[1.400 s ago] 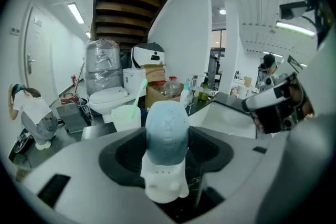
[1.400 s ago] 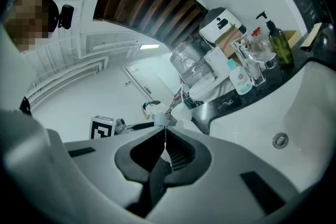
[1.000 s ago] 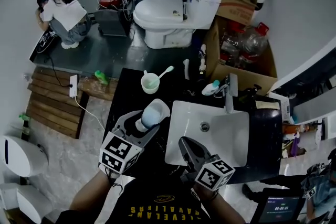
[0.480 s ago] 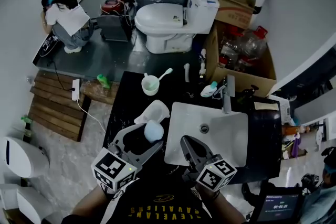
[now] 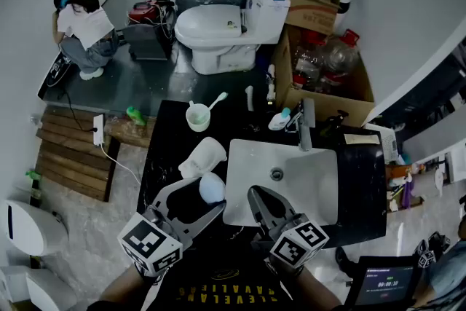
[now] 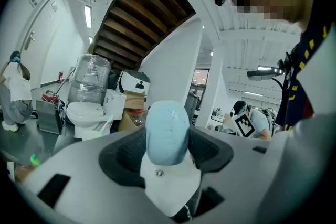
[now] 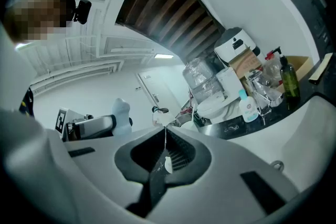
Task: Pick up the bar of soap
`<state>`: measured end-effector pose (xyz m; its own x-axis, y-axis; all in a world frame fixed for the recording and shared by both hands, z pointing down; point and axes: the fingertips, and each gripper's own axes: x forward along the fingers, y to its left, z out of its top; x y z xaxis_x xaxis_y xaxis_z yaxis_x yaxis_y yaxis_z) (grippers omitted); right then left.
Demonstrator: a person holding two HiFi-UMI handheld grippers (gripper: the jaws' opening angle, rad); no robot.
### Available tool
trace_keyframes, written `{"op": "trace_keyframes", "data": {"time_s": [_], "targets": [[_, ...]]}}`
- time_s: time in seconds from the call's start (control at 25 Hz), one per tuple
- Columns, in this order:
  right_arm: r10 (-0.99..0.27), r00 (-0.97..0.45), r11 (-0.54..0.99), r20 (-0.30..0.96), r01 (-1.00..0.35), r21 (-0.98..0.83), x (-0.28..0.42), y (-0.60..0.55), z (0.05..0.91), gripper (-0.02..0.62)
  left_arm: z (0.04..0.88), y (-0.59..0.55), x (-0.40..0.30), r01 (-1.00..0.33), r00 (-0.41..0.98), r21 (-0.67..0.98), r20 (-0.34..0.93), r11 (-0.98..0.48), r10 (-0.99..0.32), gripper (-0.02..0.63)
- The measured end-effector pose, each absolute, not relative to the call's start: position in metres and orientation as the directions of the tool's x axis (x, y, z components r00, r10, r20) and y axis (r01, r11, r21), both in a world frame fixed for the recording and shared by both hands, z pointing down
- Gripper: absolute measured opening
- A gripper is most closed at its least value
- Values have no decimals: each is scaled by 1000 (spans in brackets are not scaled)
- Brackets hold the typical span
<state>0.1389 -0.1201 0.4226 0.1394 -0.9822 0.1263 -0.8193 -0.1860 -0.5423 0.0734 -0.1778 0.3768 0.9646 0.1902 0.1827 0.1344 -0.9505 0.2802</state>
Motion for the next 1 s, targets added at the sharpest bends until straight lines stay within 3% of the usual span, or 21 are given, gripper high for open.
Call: {"op": "trace_keyframes", "data": {"time_s": [1.0], "targets": [[-979, 176, -203, 102, -884, -421, 133, -118, 401, 18, 380, -167, 69, 159, 959, 305, 180, -939, 221, 267]]}}
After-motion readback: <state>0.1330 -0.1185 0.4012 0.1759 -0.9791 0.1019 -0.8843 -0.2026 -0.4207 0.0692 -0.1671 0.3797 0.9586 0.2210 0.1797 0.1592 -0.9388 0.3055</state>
